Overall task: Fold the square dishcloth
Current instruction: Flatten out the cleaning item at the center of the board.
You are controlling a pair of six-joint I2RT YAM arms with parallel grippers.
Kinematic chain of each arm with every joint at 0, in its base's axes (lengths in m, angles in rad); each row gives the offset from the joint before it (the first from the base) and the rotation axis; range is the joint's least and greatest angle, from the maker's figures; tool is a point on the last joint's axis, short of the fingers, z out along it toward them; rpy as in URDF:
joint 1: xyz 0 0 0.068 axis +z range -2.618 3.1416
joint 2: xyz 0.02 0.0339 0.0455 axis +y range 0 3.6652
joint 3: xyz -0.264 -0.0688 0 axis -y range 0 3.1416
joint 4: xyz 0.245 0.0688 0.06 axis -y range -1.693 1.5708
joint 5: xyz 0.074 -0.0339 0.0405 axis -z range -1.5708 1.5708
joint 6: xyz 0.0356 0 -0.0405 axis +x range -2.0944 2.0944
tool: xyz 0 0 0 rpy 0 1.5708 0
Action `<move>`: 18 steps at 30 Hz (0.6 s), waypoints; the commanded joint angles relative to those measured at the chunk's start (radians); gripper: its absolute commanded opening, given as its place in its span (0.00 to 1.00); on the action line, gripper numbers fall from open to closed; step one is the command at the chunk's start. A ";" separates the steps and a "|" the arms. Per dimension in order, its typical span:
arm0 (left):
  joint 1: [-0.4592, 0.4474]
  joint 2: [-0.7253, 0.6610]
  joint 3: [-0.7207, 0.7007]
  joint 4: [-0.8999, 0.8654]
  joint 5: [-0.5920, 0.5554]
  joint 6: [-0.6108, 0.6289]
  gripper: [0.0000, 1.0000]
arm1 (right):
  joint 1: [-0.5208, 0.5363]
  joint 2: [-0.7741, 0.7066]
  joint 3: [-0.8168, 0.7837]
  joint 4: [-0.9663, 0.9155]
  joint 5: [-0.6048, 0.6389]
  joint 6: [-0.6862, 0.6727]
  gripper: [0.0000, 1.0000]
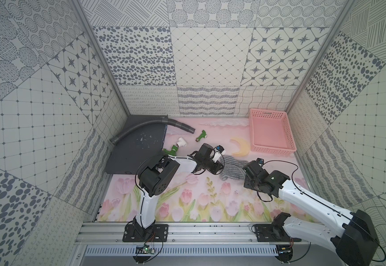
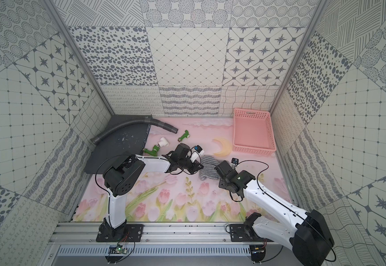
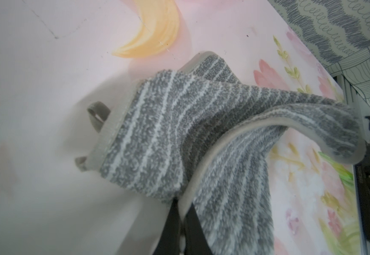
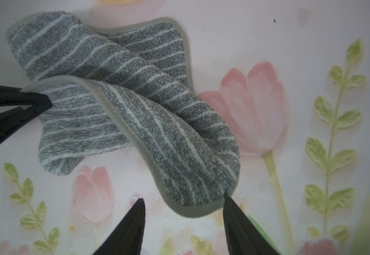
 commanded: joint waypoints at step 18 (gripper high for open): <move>0.000 -0.037 -0.025 0.065 0.014 -0.075 0.10 | 0.153 0.254 0.187 -0.175 0.204 0.032 0.74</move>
